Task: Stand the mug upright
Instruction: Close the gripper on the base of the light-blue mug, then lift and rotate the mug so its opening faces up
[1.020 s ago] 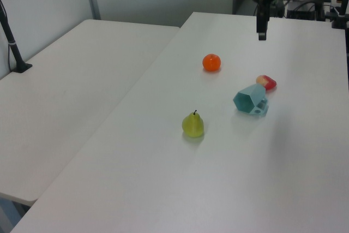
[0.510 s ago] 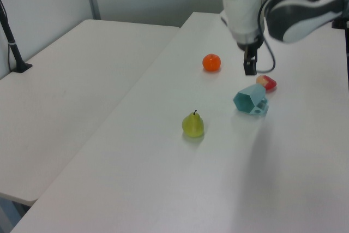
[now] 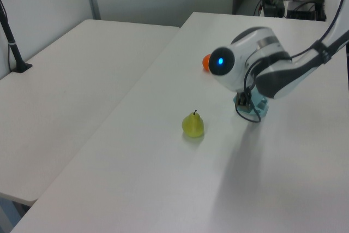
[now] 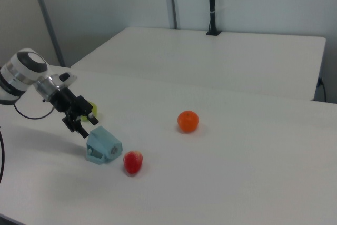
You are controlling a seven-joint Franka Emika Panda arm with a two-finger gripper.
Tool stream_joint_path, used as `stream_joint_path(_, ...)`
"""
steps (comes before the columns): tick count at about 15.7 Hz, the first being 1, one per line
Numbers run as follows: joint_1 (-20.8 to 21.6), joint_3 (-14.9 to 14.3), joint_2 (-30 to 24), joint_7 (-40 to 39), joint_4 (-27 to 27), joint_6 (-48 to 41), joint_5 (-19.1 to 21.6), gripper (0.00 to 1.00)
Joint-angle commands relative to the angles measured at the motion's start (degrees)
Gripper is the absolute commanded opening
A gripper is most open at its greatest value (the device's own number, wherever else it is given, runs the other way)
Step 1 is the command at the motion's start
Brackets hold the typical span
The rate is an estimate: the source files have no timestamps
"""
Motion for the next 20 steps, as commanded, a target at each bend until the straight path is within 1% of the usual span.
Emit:
stream_joint_path(1, -0.3, -0.3, 3.1, 5.1, 1.1, -1.4, -2.5, 1.00)
stream_joint_path(3, -1.2, -0.7, 3.3, 5.1, 1.0, -1.3, -2.5, 0.92)
stream_joint_path(5, -2.4, -0.6, 3.1, 4.9, 1.0, -1.3, -2.6, 0.67)
stream_joint_path(7, -2.6, -0.7, 2.7, 4.8, 1.0, -1.8, -2.6, 0.37)
stream_joint_path(8, -2.7, -0.7, 2.4, 4.7, 0.9, -2.1, -2.6, 0.24)
stream_joint_path(9, -2.8, -0.7, 2.1, 4.5, 1.0, -2.8, -2.5, 0.13)
stream_joint_path(10, -2.8, -0.7, 1.6, 3.8, 0.9, -3.1, -2.5, 0.06)
stream_joint_path(12, -3.0, -0.8, 0.5, 0.6, 1.0, -3.9, -2.2, 0.00)
stream_joint_path(15, -4.3, -0.8, -1.6, -5.1, 1.0, -5.2, -1.8, 0.00)
stream_joint_path(18, -5.1, -0.7, -3.6, -7.8, 1.1, -5.3, -1.0, 0.00)
stream_joint_path(19, -5.5, -0.6, -4.8, -9.1, 1.1, -5.0, -0.2, 0.00)
stream_joint_path(20, -6.2, -0.5, -5.9, -10.8, 1.2, -4.6, 2.4, 0.00)
